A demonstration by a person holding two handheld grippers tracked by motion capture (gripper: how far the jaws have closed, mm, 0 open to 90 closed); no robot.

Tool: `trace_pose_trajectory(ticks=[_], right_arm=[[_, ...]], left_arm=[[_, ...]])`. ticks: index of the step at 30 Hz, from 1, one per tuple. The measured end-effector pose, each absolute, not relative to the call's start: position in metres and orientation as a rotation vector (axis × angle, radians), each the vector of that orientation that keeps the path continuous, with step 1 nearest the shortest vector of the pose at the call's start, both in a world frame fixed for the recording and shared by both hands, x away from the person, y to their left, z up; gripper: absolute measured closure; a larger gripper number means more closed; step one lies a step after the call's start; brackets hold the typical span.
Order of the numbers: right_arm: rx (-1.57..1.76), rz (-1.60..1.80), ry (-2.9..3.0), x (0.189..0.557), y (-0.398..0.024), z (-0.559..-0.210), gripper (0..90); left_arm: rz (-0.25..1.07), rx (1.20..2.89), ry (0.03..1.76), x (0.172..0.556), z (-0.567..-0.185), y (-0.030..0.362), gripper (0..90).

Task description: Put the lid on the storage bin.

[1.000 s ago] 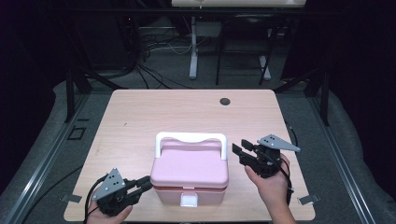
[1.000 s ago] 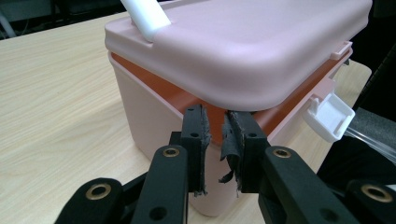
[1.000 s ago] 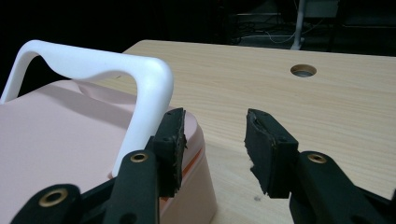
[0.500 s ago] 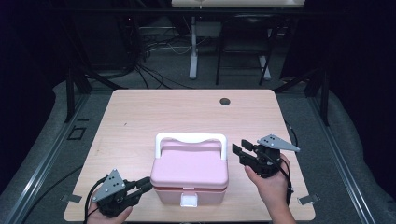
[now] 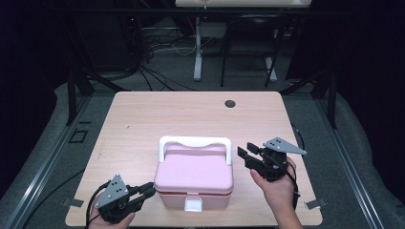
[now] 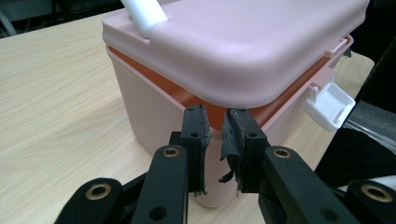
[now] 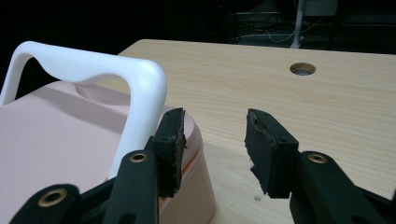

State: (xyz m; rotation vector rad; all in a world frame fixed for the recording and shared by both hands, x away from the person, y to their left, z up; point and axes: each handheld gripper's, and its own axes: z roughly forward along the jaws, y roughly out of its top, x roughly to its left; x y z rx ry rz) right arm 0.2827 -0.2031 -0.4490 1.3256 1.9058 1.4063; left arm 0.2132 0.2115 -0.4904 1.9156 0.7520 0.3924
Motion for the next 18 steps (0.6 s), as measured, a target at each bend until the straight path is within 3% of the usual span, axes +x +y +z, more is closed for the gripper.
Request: trace_pose_trajectory(ticks=[18], right_arm=[[1.328,1.399,1.905,0.2834,-0.2033,-0.4501,56.9]], left_arm=[[0.389,1.93,0.754,0.2118,-0.4948,0.2133,77.5]])
